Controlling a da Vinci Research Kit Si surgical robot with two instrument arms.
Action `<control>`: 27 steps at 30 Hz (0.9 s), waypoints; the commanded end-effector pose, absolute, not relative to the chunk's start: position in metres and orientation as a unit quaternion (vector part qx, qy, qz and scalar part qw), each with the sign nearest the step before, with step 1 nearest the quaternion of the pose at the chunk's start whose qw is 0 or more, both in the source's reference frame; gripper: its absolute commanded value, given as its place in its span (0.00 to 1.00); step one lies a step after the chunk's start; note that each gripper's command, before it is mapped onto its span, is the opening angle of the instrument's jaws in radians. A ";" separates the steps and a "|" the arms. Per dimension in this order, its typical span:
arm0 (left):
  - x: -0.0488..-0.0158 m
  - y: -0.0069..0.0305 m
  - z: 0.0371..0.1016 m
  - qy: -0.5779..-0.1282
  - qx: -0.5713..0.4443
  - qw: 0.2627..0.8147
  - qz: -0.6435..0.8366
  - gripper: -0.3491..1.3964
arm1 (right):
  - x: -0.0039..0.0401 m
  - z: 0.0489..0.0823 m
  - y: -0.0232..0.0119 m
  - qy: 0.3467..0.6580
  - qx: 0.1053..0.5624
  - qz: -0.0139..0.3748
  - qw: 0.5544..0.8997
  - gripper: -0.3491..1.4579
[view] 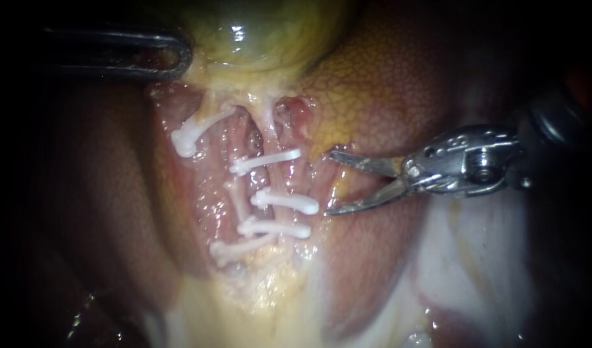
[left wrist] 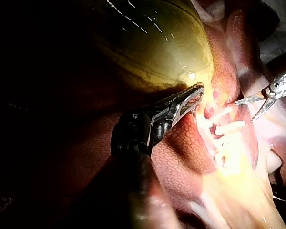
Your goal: Go to the cutting position right tube
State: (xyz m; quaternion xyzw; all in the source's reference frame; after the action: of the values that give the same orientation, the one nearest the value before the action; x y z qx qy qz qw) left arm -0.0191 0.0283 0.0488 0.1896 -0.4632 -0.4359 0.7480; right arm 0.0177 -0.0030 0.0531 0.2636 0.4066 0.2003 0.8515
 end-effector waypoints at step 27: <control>-0.0194 0.0279 0.0490 -0.464 0.190 0.748 -0.435 0.00 | 0.0212 0.0586 -0.0019 0.459 0.371 0.206 0.781 0.91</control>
State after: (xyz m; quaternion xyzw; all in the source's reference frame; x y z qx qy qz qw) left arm -0.0194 0.0279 0.0490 0.1899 -0.4639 -0.4351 0.7480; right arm 0.0213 -0.0019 0.0588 0.3733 0.4598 0.2059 0.7790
